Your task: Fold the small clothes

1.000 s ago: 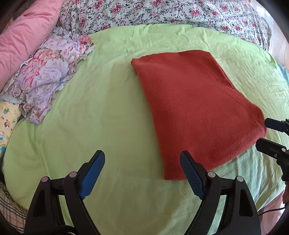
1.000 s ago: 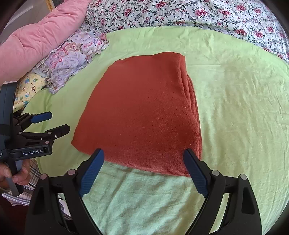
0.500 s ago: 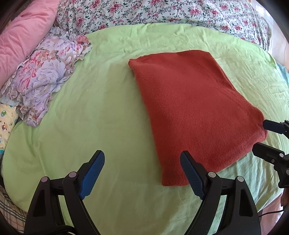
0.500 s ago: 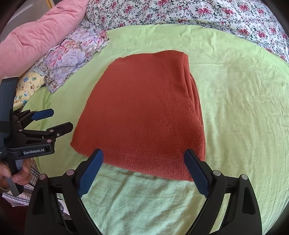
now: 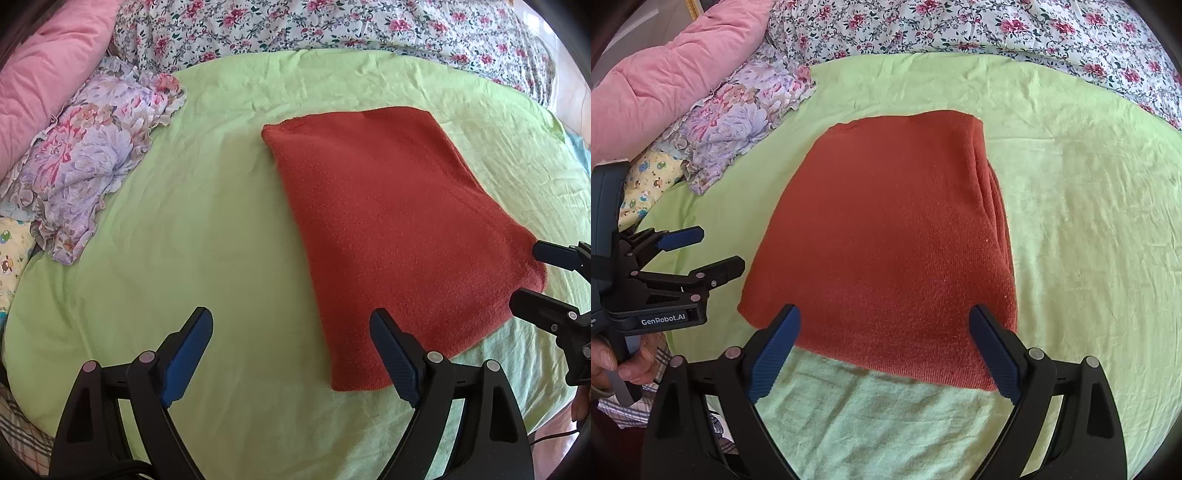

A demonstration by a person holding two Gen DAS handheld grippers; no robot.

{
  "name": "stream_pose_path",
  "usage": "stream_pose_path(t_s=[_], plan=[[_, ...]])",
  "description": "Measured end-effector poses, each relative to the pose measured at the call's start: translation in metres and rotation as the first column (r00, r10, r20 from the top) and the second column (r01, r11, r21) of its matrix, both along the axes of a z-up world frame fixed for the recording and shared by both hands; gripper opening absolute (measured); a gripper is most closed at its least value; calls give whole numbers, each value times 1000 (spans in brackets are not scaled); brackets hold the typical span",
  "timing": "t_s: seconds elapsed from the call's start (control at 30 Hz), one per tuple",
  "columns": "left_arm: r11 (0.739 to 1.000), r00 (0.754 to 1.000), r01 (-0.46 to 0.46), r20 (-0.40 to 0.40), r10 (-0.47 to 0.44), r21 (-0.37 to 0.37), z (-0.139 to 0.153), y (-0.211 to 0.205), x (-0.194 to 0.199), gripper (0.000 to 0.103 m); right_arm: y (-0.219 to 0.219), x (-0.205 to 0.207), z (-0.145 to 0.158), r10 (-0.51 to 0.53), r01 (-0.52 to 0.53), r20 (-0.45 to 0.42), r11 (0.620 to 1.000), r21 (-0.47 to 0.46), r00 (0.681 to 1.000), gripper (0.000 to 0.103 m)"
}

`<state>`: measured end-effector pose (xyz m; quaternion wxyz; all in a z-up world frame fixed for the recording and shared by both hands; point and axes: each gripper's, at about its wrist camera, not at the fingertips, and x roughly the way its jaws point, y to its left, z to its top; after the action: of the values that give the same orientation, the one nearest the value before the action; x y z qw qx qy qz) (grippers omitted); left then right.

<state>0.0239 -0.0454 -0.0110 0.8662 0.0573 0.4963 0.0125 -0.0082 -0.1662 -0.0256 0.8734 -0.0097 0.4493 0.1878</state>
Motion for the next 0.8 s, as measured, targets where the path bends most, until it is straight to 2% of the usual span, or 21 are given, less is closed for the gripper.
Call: stream_pose_path(t_s=[0.8], plan=[[1000,1000,14,-6,-14,-9,1,-8,7,88,-14,10,3,-23,23,-2,999,22,1000,93]])
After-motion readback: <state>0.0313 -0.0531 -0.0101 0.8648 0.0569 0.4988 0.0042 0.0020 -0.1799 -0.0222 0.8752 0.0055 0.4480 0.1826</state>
